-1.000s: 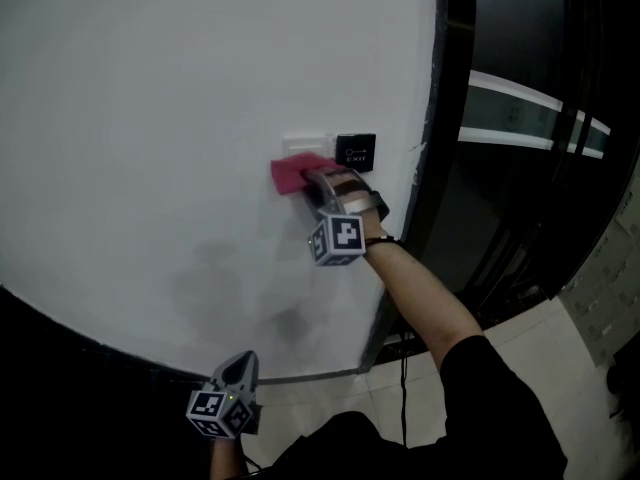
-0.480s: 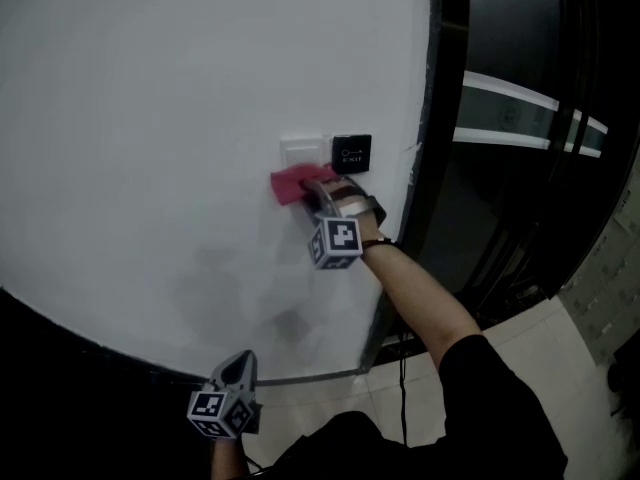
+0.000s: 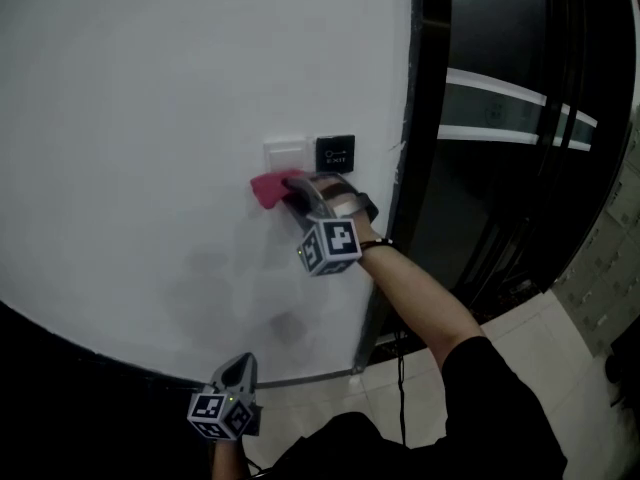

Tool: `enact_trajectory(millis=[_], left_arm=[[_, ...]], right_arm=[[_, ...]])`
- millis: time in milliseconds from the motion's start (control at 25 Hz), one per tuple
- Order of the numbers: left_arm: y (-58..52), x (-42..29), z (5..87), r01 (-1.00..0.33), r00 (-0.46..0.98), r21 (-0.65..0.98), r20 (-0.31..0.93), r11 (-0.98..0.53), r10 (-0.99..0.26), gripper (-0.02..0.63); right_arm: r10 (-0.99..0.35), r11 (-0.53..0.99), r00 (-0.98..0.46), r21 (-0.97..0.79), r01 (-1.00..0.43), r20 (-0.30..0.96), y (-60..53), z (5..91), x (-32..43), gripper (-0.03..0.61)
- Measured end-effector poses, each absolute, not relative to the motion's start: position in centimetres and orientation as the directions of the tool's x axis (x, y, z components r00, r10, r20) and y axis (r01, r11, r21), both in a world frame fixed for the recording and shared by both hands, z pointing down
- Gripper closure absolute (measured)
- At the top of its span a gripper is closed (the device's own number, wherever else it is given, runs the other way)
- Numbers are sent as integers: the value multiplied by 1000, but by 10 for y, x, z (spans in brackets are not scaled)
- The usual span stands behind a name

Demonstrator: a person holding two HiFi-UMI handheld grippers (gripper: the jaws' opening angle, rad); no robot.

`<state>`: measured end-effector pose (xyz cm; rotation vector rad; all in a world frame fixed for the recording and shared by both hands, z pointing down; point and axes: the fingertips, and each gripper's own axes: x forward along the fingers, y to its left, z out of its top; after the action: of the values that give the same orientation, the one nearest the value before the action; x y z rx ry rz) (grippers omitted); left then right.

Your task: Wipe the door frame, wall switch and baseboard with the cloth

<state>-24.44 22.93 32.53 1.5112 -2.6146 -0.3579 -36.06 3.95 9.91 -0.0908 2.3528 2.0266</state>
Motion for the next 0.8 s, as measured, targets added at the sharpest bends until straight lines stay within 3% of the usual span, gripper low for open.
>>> enact_trajectory(millis=[160, 400, 800], left_arm=[[224, -244, 326, -843, -495, 253, -19, 475, -869, 614], [229, -245, 327, -834, -506, 271, -30, 480, -862, 614], [208, -236, 330, -864, -457, 236, -1, 444, -889, 614]], right_arm=[[-21, 22, -984, 984, -177, -177, 39, 62, -353, 517], [-146, 50, -938, 944, -325, -315, -30, 3, -323, 517], [-279, 62, -946, 980, -186, -162, -78, 69, -344, 517]])
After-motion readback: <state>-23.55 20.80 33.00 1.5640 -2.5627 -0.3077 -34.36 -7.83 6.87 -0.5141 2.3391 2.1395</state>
